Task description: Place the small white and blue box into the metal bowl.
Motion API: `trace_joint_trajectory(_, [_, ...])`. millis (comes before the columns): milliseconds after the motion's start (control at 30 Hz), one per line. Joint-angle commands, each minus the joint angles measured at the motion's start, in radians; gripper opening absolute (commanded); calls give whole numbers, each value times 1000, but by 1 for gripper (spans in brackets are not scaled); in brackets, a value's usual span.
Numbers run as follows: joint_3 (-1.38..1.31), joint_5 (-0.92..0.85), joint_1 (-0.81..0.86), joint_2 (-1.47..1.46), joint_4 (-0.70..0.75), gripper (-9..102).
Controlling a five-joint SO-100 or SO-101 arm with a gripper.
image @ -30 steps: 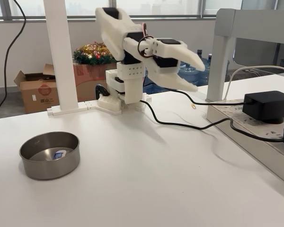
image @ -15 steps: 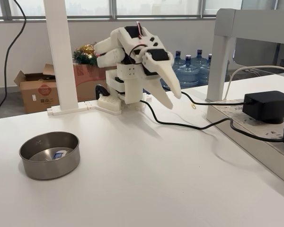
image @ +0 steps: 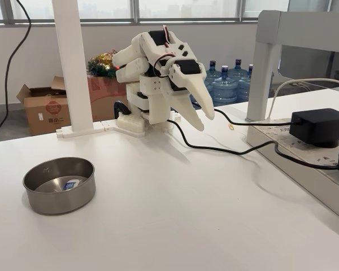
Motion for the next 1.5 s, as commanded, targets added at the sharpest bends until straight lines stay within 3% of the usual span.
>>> trace_joint_trajectory(0, [46, 11, 6, 17, 3, 16])
trace_joint_trajectory(867, [40, -3, -3, 17, 20, 16])
trace_joint_trajectory(1100, [38, 2, -3, 17, 21, -5])
trace_joint_trajectory(1467, [38, 9, 5, 17, 21, -5])
